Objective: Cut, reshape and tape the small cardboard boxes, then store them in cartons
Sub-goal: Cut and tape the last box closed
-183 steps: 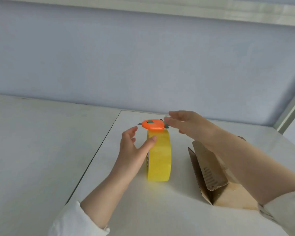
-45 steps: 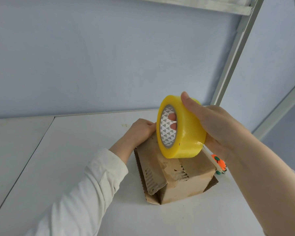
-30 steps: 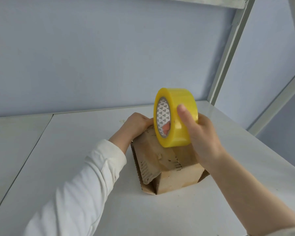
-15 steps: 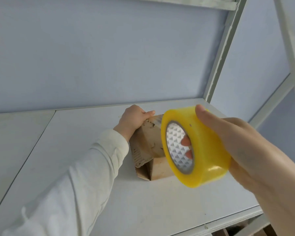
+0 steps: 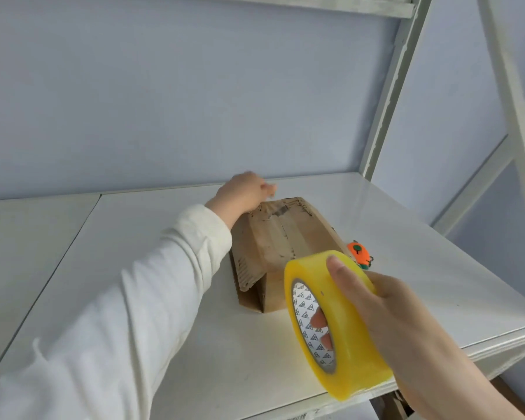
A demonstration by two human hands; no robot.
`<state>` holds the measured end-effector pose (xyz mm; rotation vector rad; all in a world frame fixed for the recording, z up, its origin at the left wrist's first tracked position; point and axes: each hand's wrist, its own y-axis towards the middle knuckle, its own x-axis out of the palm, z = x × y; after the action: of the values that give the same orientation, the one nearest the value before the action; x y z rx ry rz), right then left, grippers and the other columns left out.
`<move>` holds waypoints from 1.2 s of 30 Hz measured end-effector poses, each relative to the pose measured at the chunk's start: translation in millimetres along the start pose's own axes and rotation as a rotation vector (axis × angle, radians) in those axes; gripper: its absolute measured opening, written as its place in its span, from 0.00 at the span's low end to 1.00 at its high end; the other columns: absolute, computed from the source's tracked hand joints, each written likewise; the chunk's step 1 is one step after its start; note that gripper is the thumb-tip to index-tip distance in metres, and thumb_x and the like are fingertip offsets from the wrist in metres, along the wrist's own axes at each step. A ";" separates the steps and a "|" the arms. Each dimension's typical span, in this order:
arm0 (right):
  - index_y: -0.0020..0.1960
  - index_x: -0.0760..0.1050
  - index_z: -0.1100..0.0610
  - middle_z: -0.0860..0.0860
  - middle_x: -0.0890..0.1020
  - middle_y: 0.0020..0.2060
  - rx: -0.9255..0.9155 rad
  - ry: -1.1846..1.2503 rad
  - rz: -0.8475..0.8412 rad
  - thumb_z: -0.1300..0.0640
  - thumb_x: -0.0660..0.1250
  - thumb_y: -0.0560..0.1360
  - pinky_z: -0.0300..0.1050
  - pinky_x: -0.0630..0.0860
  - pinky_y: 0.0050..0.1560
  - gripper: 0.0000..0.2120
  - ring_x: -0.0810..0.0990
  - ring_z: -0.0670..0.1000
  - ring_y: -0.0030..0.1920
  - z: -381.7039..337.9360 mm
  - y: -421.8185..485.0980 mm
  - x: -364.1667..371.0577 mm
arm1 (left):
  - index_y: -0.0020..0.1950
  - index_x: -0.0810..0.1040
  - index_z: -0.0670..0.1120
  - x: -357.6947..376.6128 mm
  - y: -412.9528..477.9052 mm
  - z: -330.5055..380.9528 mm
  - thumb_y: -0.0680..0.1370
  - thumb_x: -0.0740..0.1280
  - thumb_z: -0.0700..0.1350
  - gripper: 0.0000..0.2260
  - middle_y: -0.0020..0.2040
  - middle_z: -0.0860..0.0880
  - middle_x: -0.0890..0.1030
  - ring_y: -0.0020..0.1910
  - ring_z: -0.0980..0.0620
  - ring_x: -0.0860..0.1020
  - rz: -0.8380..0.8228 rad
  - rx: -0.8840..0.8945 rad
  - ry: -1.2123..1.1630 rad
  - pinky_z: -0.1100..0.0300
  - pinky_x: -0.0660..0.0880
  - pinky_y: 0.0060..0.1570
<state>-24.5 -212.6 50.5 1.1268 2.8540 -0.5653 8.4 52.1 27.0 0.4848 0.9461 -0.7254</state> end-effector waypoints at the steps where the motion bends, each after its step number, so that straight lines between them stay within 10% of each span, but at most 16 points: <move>1: 0.45 0.76 0.55 0.48 0.82 0.25 -0.006 0.000 0.003 0.42 0.58 0.74 0.30 0.71 0.21 0.18 0.78 0.44 0.22 0.5 0.0 -0.3 | 0.53 0.76 0.44 -6.5 2.5 11.3 0.81 0.54 0.54 0.18 0.54 0.42 0.78 0.60 0.43 0.74 0.014 0.073 -0.036 0.56 0.68 0.55; 4: 0.44 0.76 0.55 0.46 0.82 0.25 -0.021 0.000 0.011 0.41 0.58 0.74 0.30 0.70 0.21 0.18 0.78 0.43 0.21 0.9 0.3 -0.7 | 0.74 0.62 0.49 -6.1 1.0 38.8 0.82 0.48 0.55 0.22 0.74 0.49 0.62 0.74 0.50 0.59 -0.060 0.269 -0.076 0.55 0.55 0.71; 10: 0.43 0.77 0.55 0.46 0.81 0.24 -0.041 0.021 0.002 0.42 0.59 0.74 0.30 0.70 0.21 0.18 0.77 0.43 0.21 1.2 7.3 -3.1 | 0.77 0.45 0.51 29.1 2.3 21.2 0.80 0.43 0.61 0.28 0.78 0.48 0.47 0.76 0.50 0.46 -0.219 0.196 0.315 0.47 0.44 0.73; 20: 0.42 0.76 0.56 0.46 0.80 0.22 -0.084 0.094 0.009 0.44 0.60 0.76 0.31 0.71 0.20 0.16 0.76 0.43 0.20 1.1 27.8 -3.8 | 0.77 0.44 0.48 14.1 -1.0 32.8 0.80 0.44 0.61 0.30 0.77 0.44 0.44 0.76 0.47 0.41 -0.023 0.263 0.338 0.49 0.42 0.74; 36: 0.41 0.75 0.51 0.41 0.80 0.22 -0.235 0.024 -0.150 0.45 0.63 0.76 0.27 0.70 0.23 0.11 0.76 0.37 0.23 -2.6 79.4 5.2 | 0.76 0.40 0.52 23.6 0.6 14.1 0.81 0.46 0.60 0.28 0.77 0.50 0.38 0.75 0.56 0.37 -0.308 0.289 0.334 0.53 0.36 0.71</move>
<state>24.8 -154.8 26.4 0.8957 2.9442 -0.2128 25.6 35.1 13.9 0.7390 1.2522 -1.0909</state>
